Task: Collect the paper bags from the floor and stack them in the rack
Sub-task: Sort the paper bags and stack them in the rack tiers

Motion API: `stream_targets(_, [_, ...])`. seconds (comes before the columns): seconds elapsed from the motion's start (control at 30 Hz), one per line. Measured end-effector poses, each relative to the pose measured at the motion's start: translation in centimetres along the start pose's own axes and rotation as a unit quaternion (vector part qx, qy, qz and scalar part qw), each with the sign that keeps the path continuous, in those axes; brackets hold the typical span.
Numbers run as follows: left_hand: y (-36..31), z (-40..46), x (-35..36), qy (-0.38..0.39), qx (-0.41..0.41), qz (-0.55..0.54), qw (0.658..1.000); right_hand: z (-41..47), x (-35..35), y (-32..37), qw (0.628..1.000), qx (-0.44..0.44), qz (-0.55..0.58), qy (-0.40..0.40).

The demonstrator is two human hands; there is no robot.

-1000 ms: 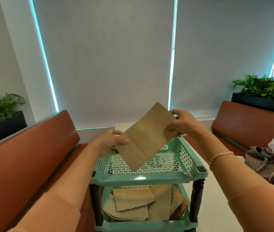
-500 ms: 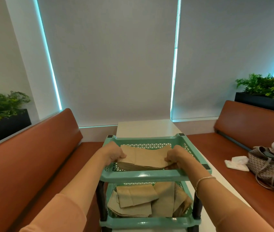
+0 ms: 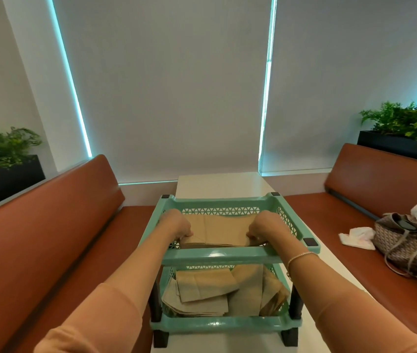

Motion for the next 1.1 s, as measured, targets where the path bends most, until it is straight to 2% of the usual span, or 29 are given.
stream_targets(0.13, [-0.6, -0.5, 0.4, -0.03, 0.04, 0.045, 0.998, -1.0, -0.4, 0.4, 0.998, -0.017, -0.01, -0.059])
stream_targets(0.23, [-1.3, -1.7, 0.2, -0.103, 0.075, 0.06, 0.99, -1.8, -0.8, 0.6, 0.993, -0.028, -0.017, -0.116])
stream_targets(0.37, [-1.8, -4.2, -1.0, -0.204, 0.144, -0.045, 0.967, -4.4, -3.1, 1.3, 0.962, -0.154, 0.08, -0.209])
stream_targets(0.47, [-2.0, -7.1, -1.5, -0.216, 0.188, -0.149, 0.947, -7.7, -4.3, 1.4, 0.923, -0.235, 0.174, -0.249])
stream_targets(0.57, [-2.0, -10.4, -1.1, -0.224, 0.191, -0.225, 0.929, -11.5, -3.5, 0.9, 0.88, -0.309, 0.243, -0.265])
stream_targets(0.67, [-0.8, -13.1, 0.7, -0.224, 0.176, -0.264, 0.922, -14.3, -0.4, -0.6, 0.861, -0.369, 0.261, -0.232])
stream_targets(0.77, [1.2, -15.0, 3.8, -0.217, 0.15, -0.272, 0.925, -14.7, 4.5, -2.7, 0.889, -0.385, 0.2, -0.148])
stream_targets(0.9, [3.8, -14.8, 9.3, -0.122, 0.062, -0.25, 0.959, -11.7, 10.2, -5.1, 0.945, -0.322, 0.06, -0.019])
stream_targets(1.1, [5.5, -10.2, 14.3, -0.029, 0.01, -0.114, 0.993, -7.4, 13.1, -4.9, 0.973, -0.229, 0.017, 0.017])
Point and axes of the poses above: each hand's wrist, its own z-axis towards the middle knuckle, its own x-axis out of the palm, y = z × x, the point moved 4 cm from there along z, towards the middle knuckle, and after that the axes turned 4 degrees about -y, right-handed, at the moved point
